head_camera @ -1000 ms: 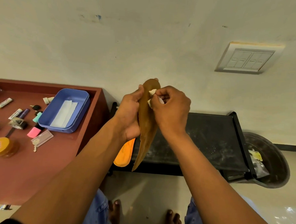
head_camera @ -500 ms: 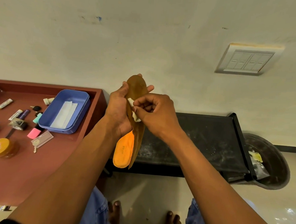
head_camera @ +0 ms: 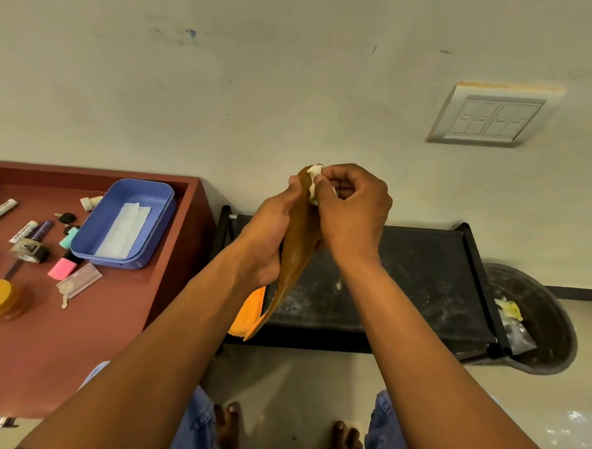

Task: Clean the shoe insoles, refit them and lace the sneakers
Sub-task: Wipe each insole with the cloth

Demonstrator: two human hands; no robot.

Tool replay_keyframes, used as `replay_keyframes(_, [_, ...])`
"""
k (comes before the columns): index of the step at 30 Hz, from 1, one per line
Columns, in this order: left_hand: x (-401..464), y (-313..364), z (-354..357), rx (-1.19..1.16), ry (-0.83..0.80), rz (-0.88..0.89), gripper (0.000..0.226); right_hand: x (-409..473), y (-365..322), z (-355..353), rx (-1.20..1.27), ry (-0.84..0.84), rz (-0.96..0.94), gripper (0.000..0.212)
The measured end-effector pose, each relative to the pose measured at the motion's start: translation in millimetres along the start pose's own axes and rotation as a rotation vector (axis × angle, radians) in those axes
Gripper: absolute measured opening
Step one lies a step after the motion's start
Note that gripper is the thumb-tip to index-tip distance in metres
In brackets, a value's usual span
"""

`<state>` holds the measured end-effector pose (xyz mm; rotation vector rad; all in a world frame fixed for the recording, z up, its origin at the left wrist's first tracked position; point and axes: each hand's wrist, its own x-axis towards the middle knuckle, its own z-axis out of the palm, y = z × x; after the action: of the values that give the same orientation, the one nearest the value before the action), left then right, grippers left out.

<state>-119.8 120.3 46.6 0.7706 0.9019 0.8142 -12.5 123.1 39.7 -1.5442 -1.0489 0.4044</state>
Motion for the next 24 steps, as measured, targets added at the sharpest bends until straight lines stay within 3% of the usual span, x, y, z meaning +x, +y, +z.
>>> replay_keyframes(11, [14,18,-39,-0.335,0.08,0.132,0.061,-26,-7,6,-0.081,-0.606,-0.065,0.011])
replay_keyframes(15, [16,16,-42,-0.412,0.086,0.156,0.063,-35,-11,10,-0.145,-0.532,-0.101,0.012])
replay_keyframes(21, [15,14,-33,-0.48,0.077,0.149,0.065,-32,-5,12,-0.275,-0.268,-0.179,0.013])
replay_keyframes(24, [15,14,-33,-0.507,0.084,0.149,0.066,-27,-2,11,-0.253,-0.266,-0.136,0.01])
